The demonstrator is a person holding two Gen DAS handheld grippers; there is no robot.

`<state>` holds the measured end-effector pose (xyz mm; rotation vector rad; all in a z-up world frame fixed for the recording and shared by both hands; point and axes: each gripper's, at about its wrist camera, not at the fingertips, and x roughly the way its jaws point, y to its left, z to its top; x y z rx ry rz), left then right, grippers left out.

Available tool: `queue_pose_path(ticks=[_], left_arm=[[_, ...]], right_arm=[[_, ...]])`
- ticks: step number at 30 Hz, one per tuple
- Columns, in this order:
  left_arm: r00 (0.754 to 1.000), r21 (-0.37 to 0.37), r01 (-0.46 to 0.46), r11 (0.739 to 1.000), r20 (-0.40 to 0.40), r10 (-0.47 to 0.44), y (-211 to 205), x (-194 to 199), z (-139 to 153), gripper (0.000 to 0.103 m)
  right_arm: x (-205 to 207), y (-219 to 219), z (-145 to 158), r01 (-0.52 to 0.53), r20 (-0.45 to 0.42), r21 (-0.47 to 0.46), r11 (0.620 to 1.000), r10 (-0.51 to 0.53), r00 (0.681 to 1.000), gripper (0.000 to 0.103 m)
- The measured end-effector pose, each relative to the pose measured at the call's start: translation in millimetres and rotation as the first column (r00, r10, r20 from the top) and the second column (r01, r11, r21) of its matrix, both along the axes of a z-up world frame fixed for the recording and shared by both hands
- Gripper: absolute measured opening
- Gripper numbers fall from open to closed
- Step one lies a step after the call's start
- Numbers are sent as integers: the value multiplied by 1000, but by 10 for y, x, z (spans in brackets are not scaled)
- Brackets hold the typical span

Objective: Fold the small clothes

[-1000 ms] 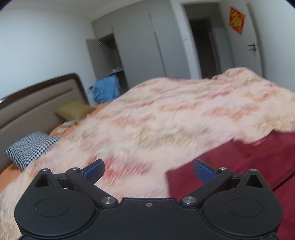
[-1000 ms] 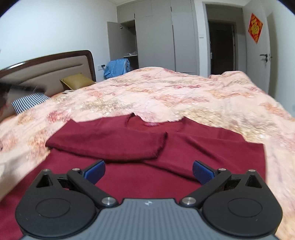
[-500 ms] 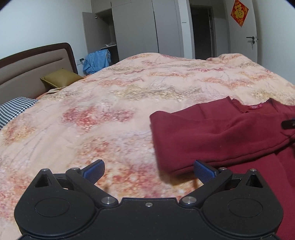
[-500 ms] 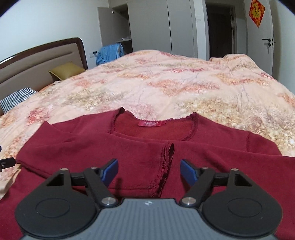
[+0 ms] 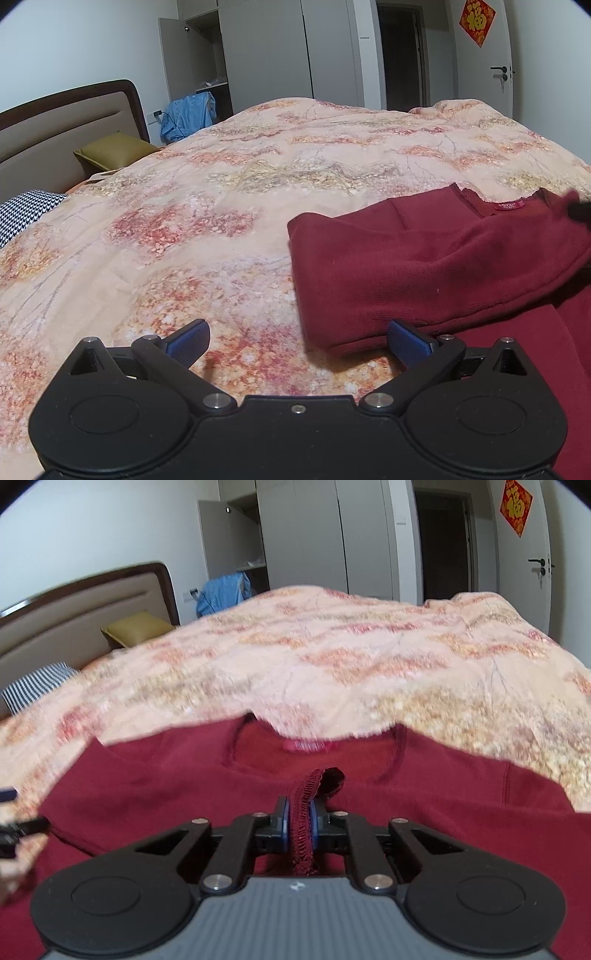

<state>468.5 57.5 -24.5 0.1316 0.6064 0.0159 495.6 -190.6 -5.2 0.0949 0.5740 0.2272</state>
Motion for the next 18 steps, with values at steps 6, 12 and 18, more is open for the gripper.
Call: queue_pose_path(ticks=[6, 12, 18], left_arm=[[998, -23, 47, 999, -40, -48, -92, 134, -165, 103], [998, 18, 65, 998, 11, -65, -174, 147, -130, 102], [992, 81, 123, 989, 9, -124, -305, 116, -169, 102]], right_arm=[[15, 6, 377, -22, 61, 69, 997, 17, 998, 12], [40, 78, 632, -48, 108, 64, 997, 41, 993, 12], [163, 79, 1008, -61, 162, 126, 990, 40, 986, 12]])
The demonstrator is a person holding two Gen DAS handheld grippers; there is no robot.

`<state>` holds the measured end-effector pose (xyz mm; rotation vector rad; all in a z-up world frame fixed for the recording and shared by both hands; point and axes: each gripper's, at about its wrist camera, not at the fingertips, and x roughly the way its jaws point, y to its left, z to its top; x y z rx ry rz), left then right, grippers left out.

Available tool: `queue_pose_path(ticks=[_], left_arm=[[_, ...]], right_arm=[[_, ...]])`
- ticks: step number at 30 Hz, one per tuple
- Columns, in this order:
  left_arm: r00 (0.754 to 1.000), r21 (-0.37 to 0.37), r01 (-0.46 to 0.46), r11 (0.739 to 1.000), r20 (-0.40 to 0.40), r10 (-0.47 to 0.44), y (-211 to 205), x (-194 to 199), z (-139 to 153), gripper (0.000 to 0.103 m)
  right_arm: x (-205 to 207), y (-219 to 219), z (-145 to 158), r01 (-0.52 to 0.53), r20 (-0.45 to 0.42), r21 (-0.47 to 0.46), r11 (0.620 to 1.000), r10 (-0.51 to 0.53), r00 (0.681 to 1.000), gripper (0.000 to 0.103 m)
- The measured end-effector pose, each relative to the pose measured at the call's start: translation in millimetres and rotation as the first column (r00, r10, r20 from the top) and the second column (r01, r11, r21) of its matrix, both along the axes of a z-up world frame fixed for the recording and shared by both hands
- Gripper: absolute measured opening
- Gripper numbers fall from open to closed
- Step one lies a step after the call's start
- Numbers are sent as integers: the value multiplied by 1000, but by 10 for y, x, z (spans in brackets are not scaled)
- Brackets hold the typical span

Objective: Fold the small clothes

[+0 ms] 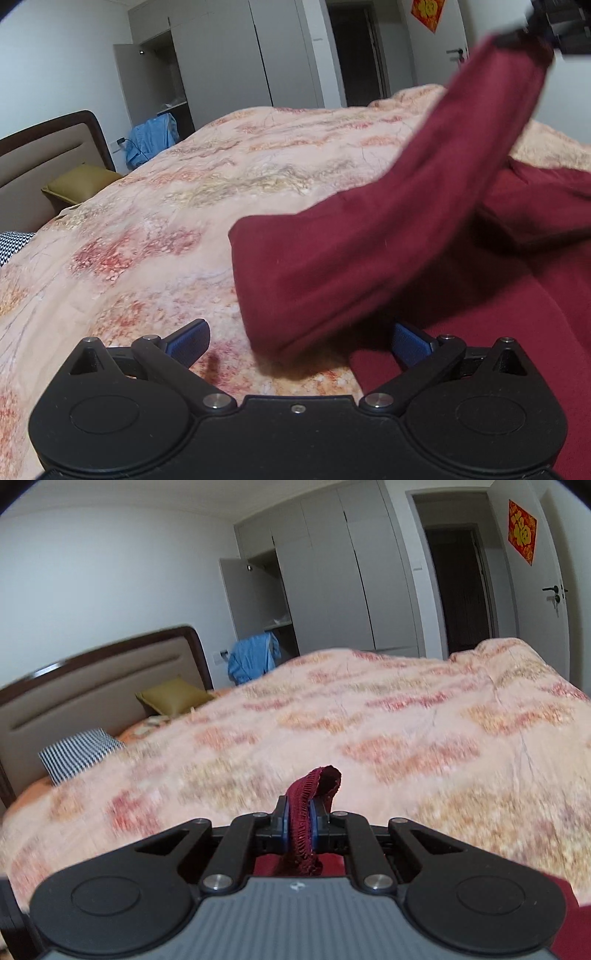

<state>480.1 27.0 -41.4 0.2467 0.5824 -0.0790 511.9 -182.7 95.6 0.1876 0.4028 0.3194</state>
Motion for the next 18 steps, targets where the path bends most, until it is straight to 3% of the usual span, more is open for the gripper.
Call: queue_pose_path(ticks=[3, 5, 7, 10, 14, 18], left_arm=[[996, 13, -84, 996, 18, 84, 20, 77, 22, 101], [989, -21, -138, 990, 47, 139, 99, 108, 83, 99], [981, -79, -170, 982, 80, 176, 210, 99, 163, 98], [954, -66, -268, 961, 122, 274, 339, 121, 253, 94], [947, -104, -312, 944, 50, 319, 543, 187, 247, 94], [951, -70, -309, 948, 4, 310, 574, 175, 168, 95]], right_arm=[[19, 17, 139, -12, 24, 19, 1000, 12, 1000, 12], [-10, 35, 167, -17, 38, -2, 1000, 17, 999, 12], [-48, 46, 127, -17, 42, -46, 999, 19, 999, 12], [-92, 32, -30, -12, 20, -102, 995, 14, 1000, 12], [-166, -6, -314, -23, -46, -123, 992, 17, 999, 12], [-297, -29, -635, -36, -103, -169, 985, 19, 995, 12]])
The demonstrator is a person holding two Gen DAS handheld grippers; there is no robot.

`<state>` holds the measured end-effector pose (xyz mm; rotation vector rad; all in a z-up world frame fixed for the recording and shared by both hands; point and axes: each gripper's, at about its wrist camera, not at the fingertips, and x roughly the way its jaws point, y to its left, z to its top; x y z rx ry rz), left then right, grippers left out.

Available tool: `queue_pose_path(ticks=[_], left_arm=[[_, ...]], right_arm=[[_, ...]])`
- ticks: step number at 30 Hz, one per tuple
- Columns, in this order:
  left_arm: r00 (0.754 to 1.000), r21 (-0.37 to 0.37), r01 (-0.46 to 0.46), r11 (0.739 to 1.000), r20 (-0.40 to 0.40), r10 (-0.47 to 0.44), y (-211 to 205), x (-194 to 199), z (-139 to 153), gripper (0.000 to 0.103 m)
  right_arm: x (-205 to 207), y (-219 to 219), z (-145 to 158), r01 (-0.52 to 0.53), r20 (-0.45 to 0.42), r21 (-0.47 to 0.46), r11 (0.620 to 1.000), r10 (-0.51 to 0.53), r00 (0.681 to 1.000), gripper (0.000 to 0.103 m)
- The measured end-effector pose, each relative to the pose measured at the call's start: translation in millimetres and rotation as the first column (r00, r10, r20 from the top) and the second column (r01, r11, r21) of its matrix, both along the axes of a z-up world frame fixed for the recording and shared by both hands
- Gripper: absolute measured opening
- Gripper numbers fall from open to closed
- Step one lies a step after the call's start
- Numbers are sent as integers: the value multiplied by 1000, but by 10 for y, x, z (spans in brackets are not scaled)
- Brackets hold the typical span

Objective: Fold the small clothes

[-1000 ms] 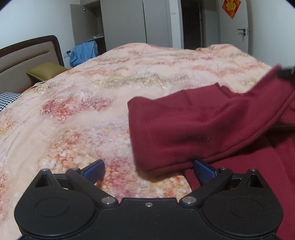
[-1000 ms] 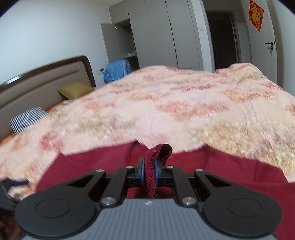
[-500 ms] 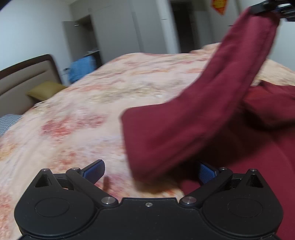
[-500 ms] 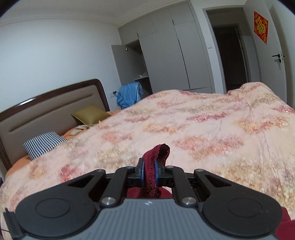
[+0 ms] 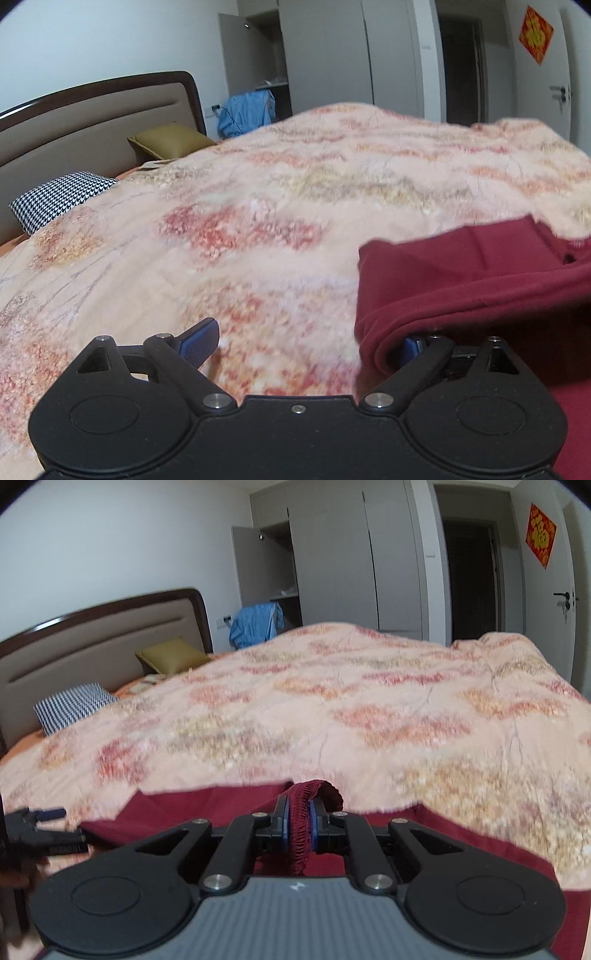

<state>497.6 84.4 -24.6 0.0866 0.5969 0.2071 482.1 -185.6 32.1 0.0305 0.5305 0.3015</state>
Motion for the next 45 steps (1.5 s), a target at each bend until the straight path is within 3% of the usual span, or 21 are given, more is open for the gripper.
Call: queue_pose_path(ticks=[6, 8, 12, 13, 15, 19, 22, 24, 27, 30, 34, 45], left_arm=[[992, -8, 94, 996, -86, -94, -12, -109, 24, 95], [984, -25, 138, 990, -108, -140, -17, -178, 80, 101], [965, -76, 225, 971, -122, -233, -19, -361, 188, 102], [963, -82, 231, 970, -122, -240, -16, -401, 212, 102], [964, -109, 234, 966, -104, -245, 0, -459, 263, 102], [987, -200, 148, 969, -25, -156, 39, -369, 351, 102], [998, -262, 39, 964, -44, -53, 46, -154, 306, 102], [996, -252, -6, 968, -91, -18, 17, -17, 215, 102], [988, -178, -13, 984, -156, -15, -46, 93, 53, 102], [988, -145, -3, 989, -155, -19, -65, 65, -9, 103], [989, -155, -40, 987, -150, 16, -34, -10, 139, 102], [998, -190, -26, 981, 46, 35, -16, -969, 1216, 102]], right_arm=[[-156, 7, -465, -9, -107, -86, 996, 0, 994, 13], [-184, 9, -532, -12, -130, -112, 994, -3, 992, 16], [-216, -63, -524, 7, -139, -108, 994, -23, 990, 41], [-219, -91, -508, 11, -141, -102, 995, -26, 990, 44], [-231, -111, -485, 25, -137, -105, 994, -39, 990, 58], [-200, -105, -486, 47, -119, -108, 993, -60, 991, 78], [-155, -50, -567, 57, -126, -148, 987, -76, 989, 88], [-151, -10, -634, 56, -130, -204, 977, -84, 988, 93], [-227, -15, -698, 74, -104, -250, 966, -102, 989, 101], [-308, -86, -715, 91, -97, -253, 963, -119, 988, 103], [-469, -216, -608, 112, -98, -210, 971, -135, 986, 103], [-1649, -319, 293, 123, 68, -203, 972, -111, 991, 103]])
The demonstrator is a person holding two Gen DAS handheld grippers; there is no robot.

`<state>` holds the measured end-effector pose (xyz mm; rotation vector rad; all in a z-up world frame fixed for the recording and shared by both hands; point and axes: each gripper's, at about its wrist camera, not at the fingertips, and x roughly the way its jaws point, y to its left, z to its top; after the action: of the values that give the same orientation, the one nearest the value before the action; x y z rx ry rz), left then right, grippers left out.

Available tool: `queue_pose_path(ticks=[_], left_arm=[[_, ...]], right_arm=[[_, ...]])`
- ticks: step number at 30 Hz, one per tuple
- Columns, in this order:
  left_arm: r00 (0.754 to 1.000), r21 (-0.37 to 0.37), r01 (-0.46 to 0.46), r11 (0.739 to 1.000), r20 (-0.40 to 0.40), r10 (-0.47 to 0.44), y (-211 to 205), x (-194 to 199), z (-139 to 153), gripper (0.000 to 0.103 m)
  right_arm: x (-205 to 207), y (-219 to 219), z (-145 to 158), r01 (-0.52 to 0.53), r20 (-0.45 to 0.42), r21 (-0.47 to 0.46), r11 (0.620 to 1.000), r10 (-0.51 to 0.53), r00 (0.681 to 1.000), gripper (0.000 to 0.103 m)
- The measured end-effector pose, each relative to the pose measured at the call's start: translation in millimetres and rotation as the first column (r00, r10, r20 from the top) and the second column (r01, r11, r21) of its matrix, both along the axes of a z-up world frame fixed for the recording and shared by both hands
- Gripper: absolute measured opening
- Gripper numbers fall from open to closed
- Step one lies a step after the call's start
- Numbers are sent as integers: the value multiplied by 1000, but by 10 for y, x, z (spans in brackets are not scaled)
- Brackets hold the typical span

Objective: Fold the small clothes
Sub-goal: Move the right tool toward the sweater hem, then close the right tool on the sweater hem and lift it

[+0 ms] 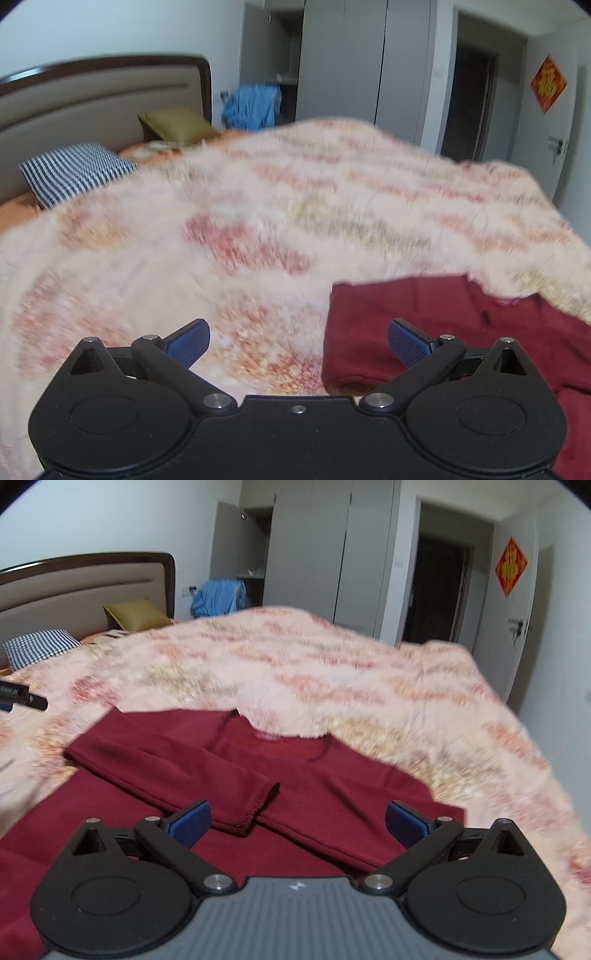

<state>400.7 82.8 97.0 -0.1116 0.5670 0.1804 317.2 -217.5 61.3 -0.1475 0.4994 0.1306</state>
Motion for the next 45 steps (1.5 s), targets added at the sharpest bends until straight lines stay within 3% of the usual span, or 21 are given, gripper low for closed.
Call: queue_pose_path(ticks=[5, 10, 14, 19, 24, 30, 35, 39, 40, 45], left_arm=[[996, 41, 27, 999, 89, -30, -39, -669, 415, 102], [987, 98, 68, 993, 140, -82, -149, -1369, 586, 102], [981, 113, 103, 988, 152, -120, -262, -1901, 499, 102], [981, 76, 156, 985, 105, -164, -414, -2331, 144, 102], [981, 52, 192, 980, 23, -193, -547, -2491, -297, 102], [975, 42, 216, 976, -56, -213, -604, -2482, -755, 102], [970, 38, 240, 970, -47, -238, -586, -2465, -954, 102], [952, 59, 305, 950, -23, -304, -569, -2500, -1059, 102], [949, 71, 314, 947, -25, -313, -578, -2504, -1078, 102], [943, 89, 333, 939, -34, -331, -559, -2537, -1137, 102]], right_arm=[[-677, 1, 271, -19, 70, 25, 999, 17, 997, 103], [-1328, 25, 374, -43, 128, 58, 997, 35, 991, 103], [-1819, 94, 339, -80, 162, 47, 996, 71, 984, 103], [-2294, 155, 119, -118, 148, 49, 992, 109, 983, 103], [-2531, 232, -241, -139, 72, 51, 989, 135, 988, 103], [-2645, 430, -716, -154, 9, -57, 986, 154, 988, 103], [-2638, 602, -1015, -124, 20, -171, 977, 129, 991, 103], [-2648, 594, -1090, -126, 58, -192, 973, 140, 988, 103], [-2640, 569, -1098, -128, 65, -201, 971, 144, 987, 101], [-2566, 480, -1164, -156, 31, -244, 957, 168, 985, 66]])
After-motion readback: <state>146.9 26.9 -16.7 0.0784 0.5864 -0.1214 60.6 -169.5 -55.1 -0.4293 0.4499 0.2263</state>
